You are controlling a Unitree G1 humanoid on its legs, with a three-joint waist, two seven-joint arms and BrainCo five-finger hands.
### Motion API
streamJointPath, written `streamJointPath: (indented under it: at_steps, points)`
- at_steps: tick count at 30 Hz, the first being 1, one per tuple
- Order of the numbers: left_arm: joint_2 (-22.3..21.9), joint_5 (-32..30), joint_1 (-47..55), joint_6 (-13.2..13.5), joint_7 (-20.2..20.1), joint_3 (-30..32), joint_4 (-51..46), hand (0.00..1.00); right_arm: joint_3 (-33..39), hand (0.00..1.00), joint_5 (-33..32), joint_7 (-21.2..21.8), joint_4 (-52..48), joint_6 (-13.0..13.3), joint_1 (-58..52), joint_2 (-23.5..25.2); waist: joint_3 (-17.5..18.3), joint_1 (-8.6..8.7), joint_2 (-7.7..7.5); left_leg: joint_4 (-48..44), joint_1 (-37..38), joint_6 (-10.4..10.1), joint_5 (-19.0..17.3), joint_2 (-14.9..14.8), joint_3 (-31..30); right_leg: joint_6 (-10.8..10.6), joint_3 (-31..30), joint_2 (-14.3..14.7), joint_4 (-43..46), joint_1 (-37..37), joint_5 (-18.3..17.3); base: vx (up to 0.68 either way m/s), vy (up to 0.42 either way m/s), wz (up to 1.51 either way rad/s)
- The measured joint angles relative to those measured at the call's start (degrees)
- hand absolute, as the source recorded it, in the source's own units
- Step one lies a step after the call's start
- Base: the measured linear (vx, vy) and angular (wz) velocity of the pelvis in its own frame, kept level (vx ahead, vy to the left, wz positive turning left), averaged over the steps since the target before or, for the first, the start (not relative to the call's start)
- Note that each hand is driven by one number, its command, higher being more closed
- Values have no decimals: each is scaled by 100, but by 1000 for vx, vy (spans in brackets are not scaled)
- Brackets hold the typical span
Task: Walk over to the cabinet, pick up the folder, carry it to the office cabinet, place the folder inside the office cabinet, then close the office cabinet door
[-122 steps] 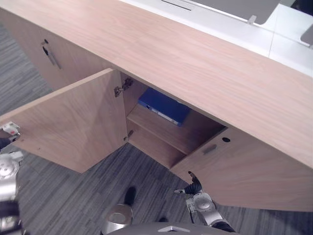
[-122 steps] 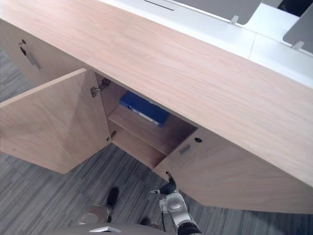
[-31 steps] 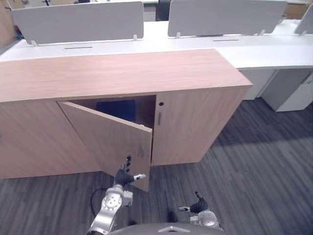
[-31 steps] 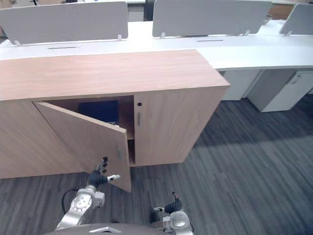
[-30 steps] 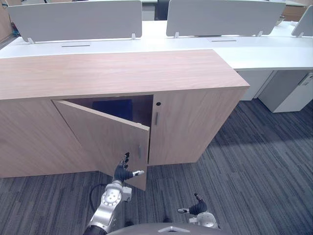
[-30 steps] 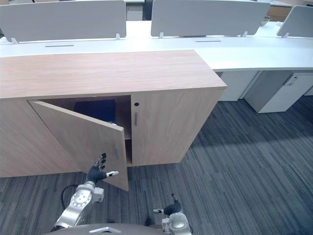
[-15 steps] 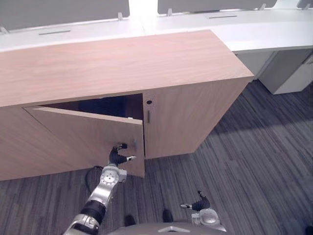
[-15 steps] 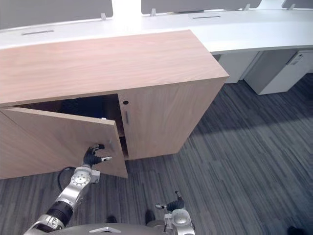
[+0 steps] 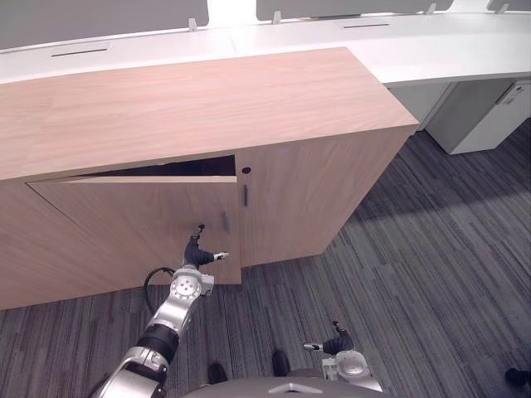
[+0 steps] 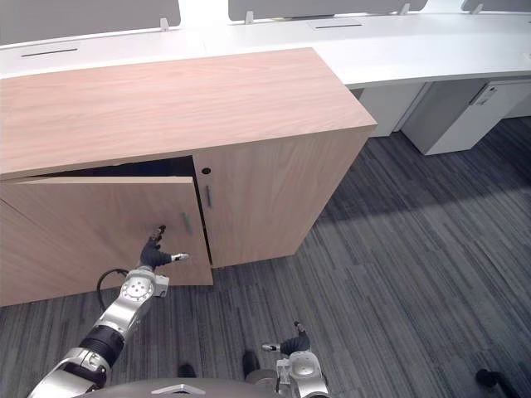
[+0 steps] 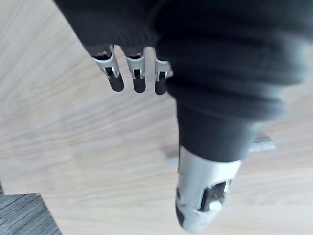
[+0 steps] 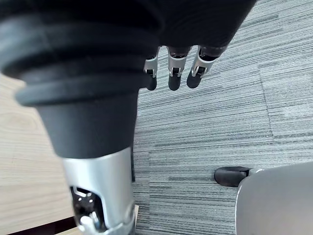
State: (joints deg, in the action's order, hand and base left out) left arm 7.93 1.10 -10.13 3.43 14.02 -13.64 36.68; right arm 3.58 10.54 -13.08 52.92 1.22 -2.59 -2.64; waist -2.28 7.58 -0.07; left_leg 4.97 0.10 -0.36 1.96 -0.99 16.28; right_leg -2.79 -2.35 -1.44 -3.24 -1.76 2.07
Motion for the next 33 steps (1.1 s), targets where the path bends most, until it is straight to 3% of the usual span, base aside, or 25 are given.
streamJointPath:
  at_steps: [8,11,19,33]
  points:
    - [6,110,1066,22,-528,16,24,0,148,0,-12,4,229,-37,75,15,-31,-157,-54,0,101,19,-15,27,-73,-16,122,-36,-98,227,8,6,-1,7]
    - [-15,100,1214,27,-719,98,638,0,227,0,-18,13,370,-38,104,10,-36,-280,-62,0,130,19,-15,26,-82,-15,143,-34,-126,279,9,3,-8,4]
    - [-29,-402,1445,-52,-721,1136,2299,0,387,0,-314,45,772,-99,273,-10,-109,-424,-89,1,302,18,-14,22,-86,-20,157,-29,-113,449,0,-33,-15,1]
    - [-89,-584,1663,-113,-714,1922,2530,0,803,0,-366,235,914,-149,298,-20,-137,-573,-88,1,406,53,-73,112,-232,-122,248,-110,31,509,-165,-18,-1,4]
